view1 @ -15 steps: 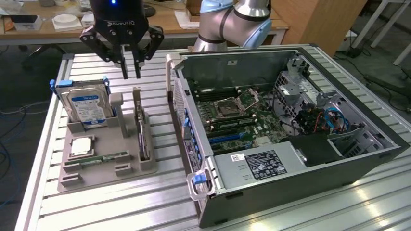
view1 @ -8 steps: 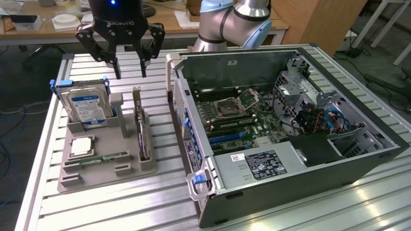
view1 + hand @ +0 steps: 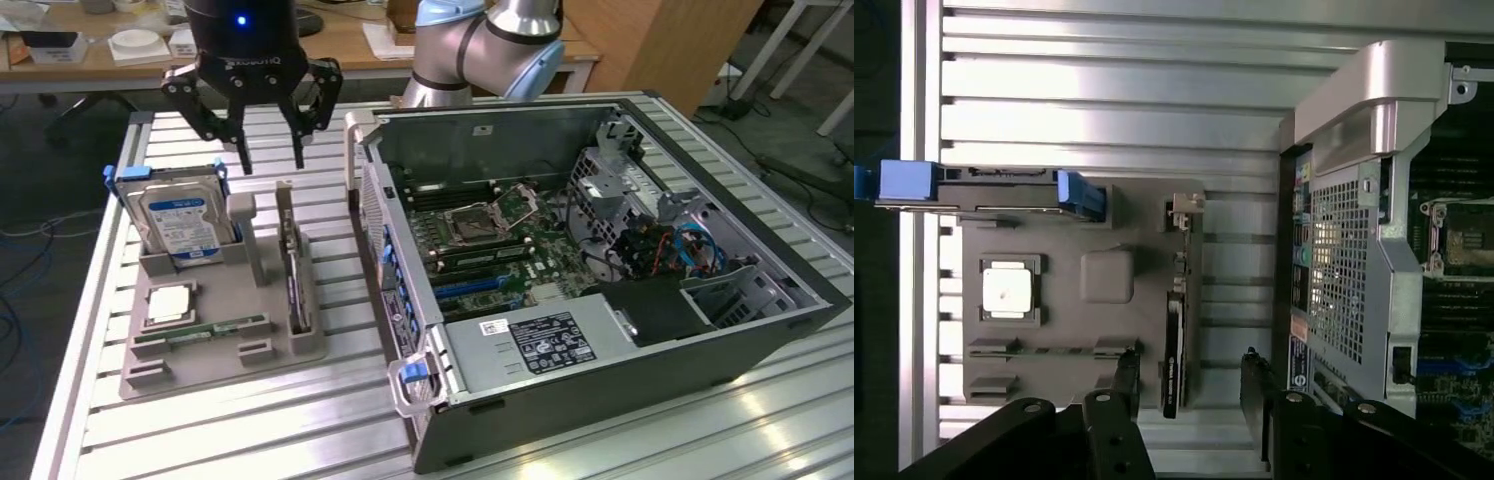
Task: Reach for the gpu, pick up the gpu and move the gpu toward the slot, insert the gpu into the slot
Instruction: 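Pick up the gpu and move the gpu toward the slot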
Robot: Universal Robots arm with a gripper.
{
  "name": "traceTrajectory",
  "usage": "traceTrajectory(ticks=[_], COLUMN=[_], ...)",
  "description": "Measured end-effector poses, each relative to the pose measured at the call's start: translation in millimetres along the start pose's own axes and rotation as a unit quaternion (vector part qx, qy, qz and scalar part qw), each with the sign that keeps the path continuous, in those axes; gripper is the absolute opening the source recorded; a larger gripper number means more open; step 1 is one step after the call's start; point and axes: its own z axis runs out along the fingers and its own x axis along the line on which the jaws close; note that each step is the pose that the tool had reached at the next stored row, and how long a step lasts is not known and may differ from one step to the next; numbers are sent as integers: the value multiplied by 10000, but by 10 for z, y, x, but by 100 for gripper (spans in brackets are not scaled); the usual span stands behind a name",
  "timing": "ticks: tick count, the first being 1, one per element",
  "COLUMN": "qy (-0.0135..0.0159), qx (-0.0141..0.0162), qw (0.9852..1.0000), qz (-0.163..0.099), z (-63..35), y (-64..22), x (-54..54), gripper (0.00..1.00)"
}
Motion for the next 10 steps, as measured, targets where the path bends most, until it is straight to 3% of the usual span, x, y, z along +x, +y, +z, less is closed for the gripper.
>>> traceTrajectory(ticks=[10], qy=[1], qx=[0], qw=[10000], qz=[-1], z=[179], y=[-58], x=[4], gripper=[53])
